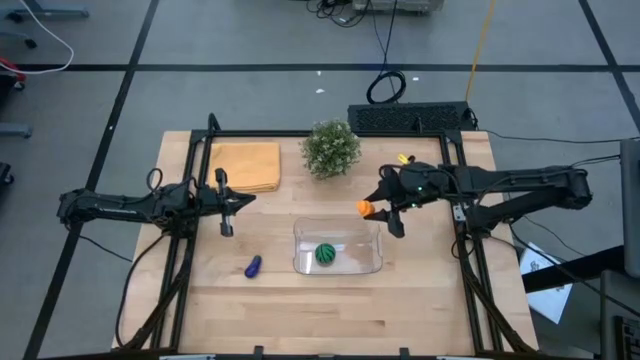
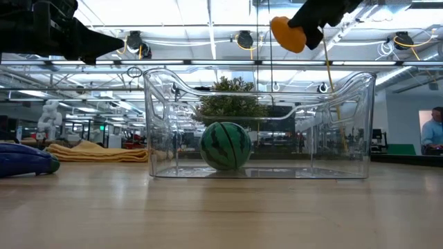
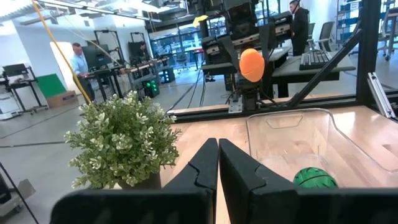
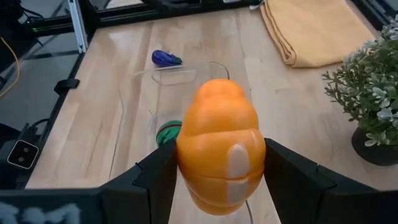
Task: Pick and placing Produce into tupperware
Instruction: Put the pumpkin into the transparent bin
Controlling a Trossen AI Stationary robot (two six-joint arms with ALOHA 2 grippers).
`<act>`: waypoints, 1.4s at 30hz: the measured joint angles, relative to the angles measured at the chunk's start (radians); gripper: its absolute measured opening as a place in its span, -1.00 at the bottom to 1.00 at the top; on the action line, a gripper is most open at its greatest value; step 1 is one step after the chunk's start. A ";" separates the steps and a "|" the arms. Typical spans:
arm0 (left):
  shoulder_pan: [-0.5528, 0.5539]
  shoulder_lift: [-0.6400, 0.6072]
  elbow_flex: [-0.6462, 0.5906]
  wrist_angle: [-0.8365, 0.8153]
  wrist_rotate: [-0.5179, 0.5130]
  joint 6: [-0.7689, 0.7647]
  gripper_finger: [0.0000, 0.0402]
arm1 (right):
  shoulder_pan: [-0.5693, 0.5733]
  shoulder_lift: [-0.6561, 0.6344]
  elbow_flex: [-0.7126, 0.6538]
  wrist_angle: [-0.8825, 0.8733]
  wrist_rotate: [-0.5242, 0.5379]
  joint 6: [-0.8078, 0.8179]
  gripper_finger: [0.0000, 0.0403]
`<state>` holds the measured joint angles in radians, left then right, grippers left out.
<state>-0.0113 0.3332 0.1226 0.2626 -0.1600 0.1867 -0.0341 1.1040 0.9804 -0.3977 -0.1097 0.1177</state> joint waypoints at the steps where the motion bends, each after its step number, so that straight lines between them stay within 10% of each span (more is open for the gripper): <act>1: 0.000 0.000 0.000 0.000 0.000 0.004 -0.90 | 0.000 0.012 0.014 -0.013 0.000 0.000 -0.01; 42: 0.000 0.000 0.000 -0.033 0.002 -0.039 -0.90 | -0.044 0.287 0.305 -0.332 -0.053 0.016 -0.01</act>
<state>-0.0116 0.3334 0.1226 0.2296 -0.1585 0.1477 -0.0785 1.3907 1.2858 -0.7302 -0.1631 0.1334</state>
